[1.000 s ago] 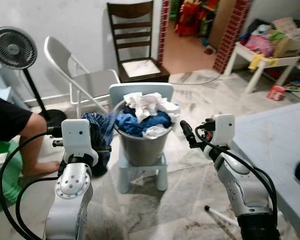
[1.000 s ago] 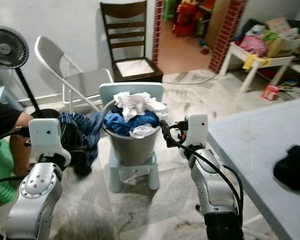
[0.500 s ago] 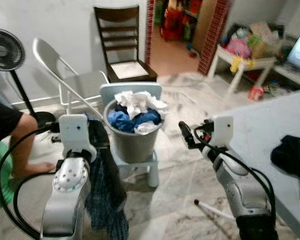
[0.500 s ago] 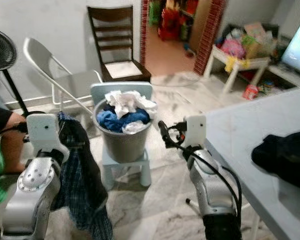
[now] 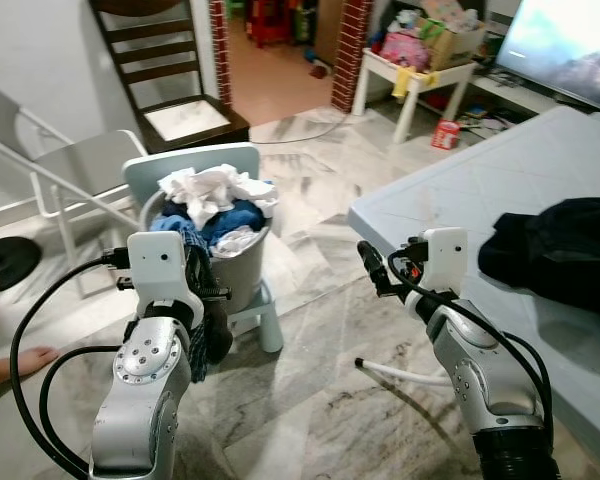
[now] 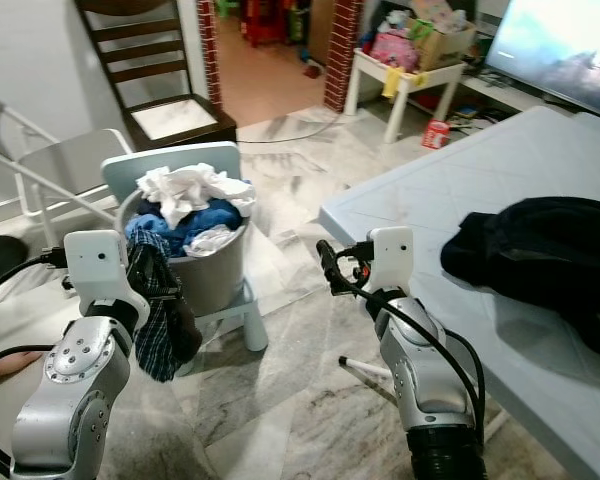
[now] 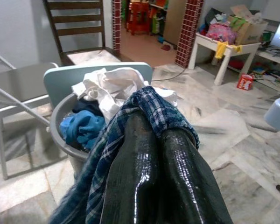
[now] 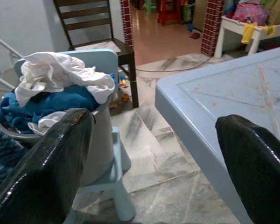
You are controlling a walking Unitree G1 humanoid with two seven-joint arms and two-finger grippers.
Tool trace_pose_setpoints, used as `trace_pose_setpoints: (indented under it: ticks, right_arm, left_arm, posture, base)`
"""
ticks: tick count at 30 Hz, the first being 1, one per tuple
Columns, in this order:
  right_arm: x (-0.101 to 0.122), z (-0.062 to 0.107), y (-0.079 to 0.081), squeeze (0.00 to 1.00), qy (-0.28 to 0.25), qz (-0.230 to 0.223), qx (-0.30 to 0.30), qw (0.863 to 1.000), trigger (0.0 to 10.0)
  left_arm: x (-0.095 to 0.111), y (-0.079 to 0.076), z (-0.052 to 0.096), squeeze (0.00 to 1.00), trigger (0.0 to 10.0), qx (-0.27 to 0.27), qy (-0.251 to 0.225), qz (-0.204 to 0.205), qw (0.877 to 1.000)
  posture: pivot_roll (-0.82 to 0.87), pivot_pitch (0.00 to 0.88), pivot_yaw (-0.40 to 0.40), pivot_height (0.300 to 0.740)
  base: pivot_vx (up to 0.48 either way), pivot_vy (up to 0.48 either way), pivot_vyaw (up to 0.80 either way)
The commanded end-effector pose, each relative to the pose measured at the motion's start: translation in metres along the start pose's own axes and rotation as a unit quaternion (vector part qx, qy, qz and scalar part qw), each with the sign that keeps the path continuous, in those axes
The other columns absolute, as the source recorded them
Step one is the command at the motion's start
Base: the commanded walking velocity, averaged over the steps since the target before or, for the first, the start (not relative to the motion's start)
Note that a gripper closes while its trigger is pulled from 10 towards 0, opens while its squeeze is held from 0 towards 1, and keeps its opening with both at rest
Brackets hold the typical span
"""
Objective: Hang hanger
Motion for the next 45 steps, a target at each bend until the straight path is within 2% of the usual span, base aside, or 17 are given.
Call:
trace_pose_setpoints:
  ticks: [1,9,13,17,20,35,40,42,45]
  right_arm:
    - [0.006,0.000,0.000,0.00,-0.006,0.006,0.002,1.000,10.0]
    - [0.005,0.001,0.002,0.00,-0.003,0.004,0.003,1.000,10.0]
    - [0.005,0.002,0.000,0.00,-0.003,0.002,0.001,1.000,10.0]
    - [0.006,0.002,-0.001,0.00,-0.004,0.005,-0.003,1.000,10.0]
    - [0.006,0.002,-0.002,0.00,-0.004,0.005,-0.004,1.000,10.0]
    - [0.007,0.004,-0.003,0.00,-0.004,0.006,-0.007,1.000,10.0]
    - [0.006,0.005,-0.004,0.00,-0.001,0.005,-0.009,1.000,10.0]
    - [0.011,0.005,-0.002,0.00,-0.014,0.006,-0.006,1.000,10.0]
    - [0.010,0.005,-0.001,0.00,-0.007,0.001,-0.004,1.000,10.0]
  left_arm:
    - [0.008,-0.006,-0.001,0.00,10.0,-0.017,-0.014,0.002,1.000]
    - [0.013,-0.012,-0.002,0.00,10.0,-0.031,-0.023,-0.009,0.999]
    - [0.015,-0.022,-0.001,0.00,10.0,-0.064,-0.028,-0.007,0.998]
    - [0.017,-0.025,0.000,0.00,10.0,-0.072,-0.033,-0.010,0.997]
    - [0.015,-0.027,0.001,0.00,10.0,-0.075,-0.032,-0.020,0.996]
    - [0.013,-0.035,0.002,0.00,10.0,-0.098,-0.024,-0.018,0.995]
    - [0.011,-0.046,0.006,0.00,10.0,-0.137,-0.022,-0.016,0.990]
    - [0.006,-0.050,0.008,0.00,10.0,-0.146,-0.018,-0.037,0.988]
    - [0.000,-0.051,0.010,0.00,10.0,-0.146,-0.009,-0.040,0.988]
  posture:
    - [-0.01,0.073,-0.051,0.740]
    - [-0.02,0.082,-0.051,0.740]
    - [-0.02,0.083,-0.051,0.740]
    - [-0.02,0.087,-0.049,0.740]
    - [-0.02,0.087,-0.049,0.740]
    - [-0.03,0.101,-0.045,0.740]
    - [-0.03,0.101,-0.045,0.740]
    - [-0.03,0.101,-0.045,0.740]
    - [-0.03,0.101,-0.045,0.740]
  base:
    - [0.000,0.000,-0.80]
    - [0.000,0.000,-0.80]
    - [0.000,0.000,-0.80]
    - [0.000,0.000,-0.80]
    - [0.000,0.000,-0.80]
    - [0.000,0.000,-0.80]
    - [0.000,0.000,-0.80]
    - [0.000,0.000,-0.40]
    - [0.000,0.000,0.00]
Point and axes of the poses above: a point about 5 cm out from each wrist's last joint towards the gripper, its own z axis pointing back from the gripper into the wrist, its own x axis along the axis of the wrist's last joint, y = z × x, the point moved 6 cm from there along -z, pointing out of the wrist towards the gripper, and after that the axes turned 1 degree about -z, right-handed, at the moved point
